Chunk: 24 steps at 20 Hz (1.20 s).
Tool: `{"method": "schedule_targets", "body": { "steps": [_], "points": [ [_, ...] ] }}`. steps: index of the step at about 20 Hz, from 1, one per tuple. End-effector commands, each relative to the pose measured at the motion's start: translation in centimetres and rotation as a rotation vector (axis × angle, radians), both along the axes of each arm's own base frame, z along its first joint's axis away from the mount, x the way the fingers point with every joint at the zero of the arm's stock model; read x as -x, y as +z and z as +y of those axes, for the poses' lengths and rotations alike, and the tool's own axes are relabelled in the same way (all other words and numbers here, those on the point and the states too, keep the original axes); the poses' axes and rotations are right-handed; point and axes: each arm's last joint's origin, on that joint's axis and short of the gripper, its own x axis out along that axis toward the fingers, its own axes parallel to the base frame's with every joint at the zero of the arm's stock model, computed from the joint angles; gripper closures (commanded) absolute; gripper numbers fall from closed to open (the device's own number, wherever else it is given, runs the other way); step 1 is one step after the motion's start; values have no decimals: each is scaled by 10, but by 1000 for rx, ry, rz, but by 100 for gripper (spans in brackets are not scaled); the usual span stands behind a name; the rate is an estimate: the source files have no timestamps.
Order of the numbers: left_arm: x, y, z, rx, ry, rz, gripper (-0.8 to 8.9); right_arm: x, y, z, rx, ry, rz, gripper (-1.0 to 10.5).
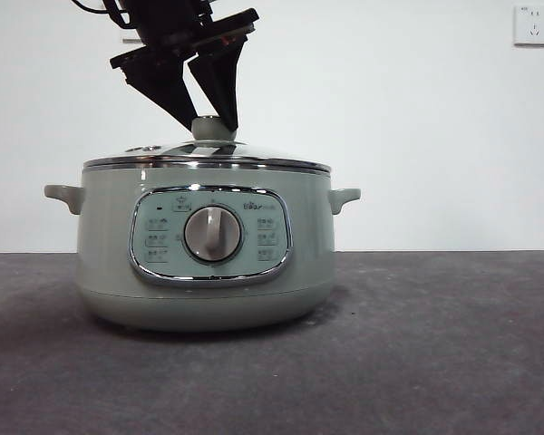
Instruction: Pick up the potato,open the lid,put the potato in the pot,close the lid
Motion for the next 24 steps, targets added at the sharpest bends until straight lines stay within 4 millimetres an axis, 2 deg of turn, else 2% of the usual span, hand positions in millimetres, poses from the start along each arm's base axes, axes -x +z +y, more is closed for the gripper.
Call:
{"method": "schedule_targets", "body": {
  "steps": [1,3,4,6,9,15,20,24],
  "points": [
    [-6,-15,-9,-2,-15,23,608,1,-3,-1,19,-6,23,223],
    [-5,-12,-9,12,-8,8,222,1,-3,-2,35,-20,6,223],
    [-5,-10,-9,15,-9,2,94,1,-3,-2,38,-19,4,223],
    [0,-3,-6,23,-9,-11,78,1,-3,-2,38,-18,3,223],
    [12,19,2,55,-10,-65,78,0,-3,-2,47,-24,-5,223],
    [62,59,31,50,-17,-57,82,0,-3,-2,51,-26,-7,223],
    [111,76,56,-14,-39,40,87,-1,-4,0,56,-26,-3,223],
    [133,81,69,-48,-44,95,92,-7,-3,5,36,-23,-30,224]
  ]
}}
